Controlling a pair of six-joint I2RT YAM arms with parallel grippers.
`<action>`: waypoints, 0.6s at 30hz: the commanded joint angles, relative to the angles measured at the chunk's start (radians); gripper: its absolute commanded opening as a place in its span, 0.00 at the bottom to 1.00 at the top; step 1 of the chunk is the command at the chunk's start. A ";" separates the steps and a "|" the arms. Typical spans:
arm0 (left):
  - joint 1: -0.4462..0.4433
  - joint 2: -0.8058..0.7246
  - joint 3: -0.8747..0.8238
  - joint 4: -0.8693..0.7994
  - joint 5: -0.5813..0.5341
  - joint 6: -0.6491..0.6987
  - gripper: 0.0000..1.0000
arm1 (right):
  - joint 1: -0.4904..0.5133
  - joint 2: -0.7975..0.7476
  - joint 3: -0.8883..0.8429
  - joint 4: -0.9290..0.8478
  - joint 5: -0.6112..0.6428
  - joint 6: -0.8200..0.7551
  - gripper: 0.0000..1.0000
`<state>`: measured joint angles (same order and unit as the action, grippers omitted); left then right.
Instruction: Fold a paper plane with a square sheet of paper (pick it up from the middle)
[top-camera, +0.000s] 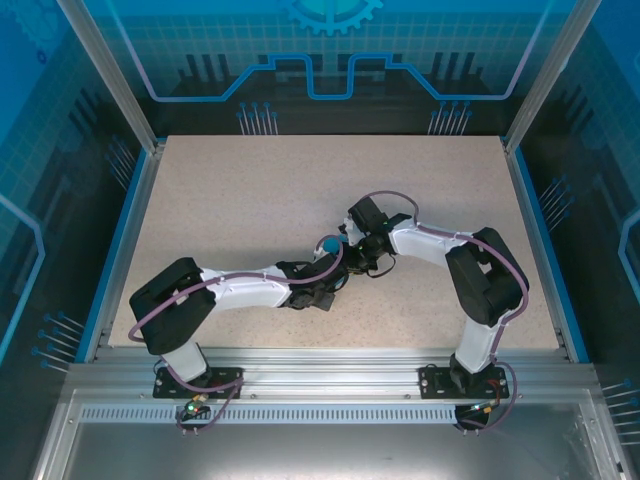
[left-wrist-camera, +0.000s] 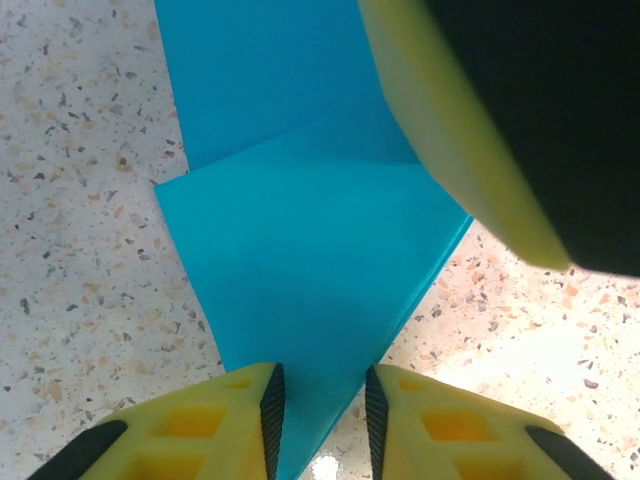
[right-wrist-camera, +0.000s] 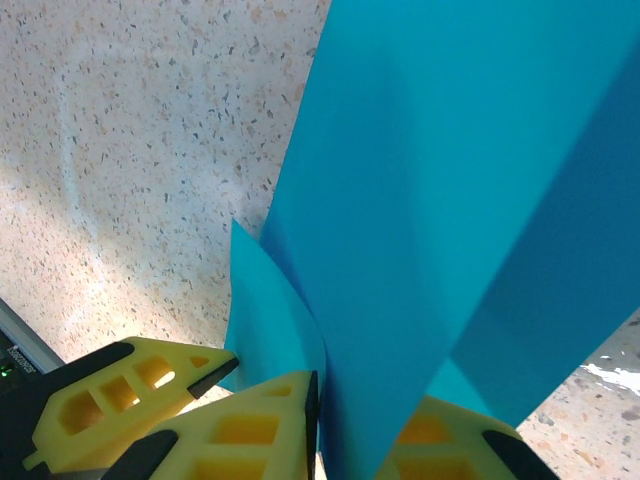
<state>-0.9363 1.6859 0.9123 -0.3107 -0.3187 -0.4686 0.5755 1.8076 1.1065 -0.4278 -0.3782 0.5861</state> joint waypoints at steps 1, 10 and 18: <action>-0.009 -0.039 0.017 -0.009 -0.013 0.008 0.35 | 0.009 0.015 0.030 -0.025 -0.028 0.000 0.15; -0.009 -0.063 0.000 0.005 -0.009 0.009 0.43 | 0.010 0.017 0.033 -0.028 -0.029 -0.002 0.15; -0.009 -0.030 0.003 0.006 -0.041 -0.003 0.33 | 0.010 0.019 0.032 -0.029 -0.030 -0.003 0.15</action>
<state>-0.9363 1.6611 0.9123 -0.3202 -0.3233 -0.4721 0.5755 1.8076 1.1213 -0.4301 -0.3973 0.5858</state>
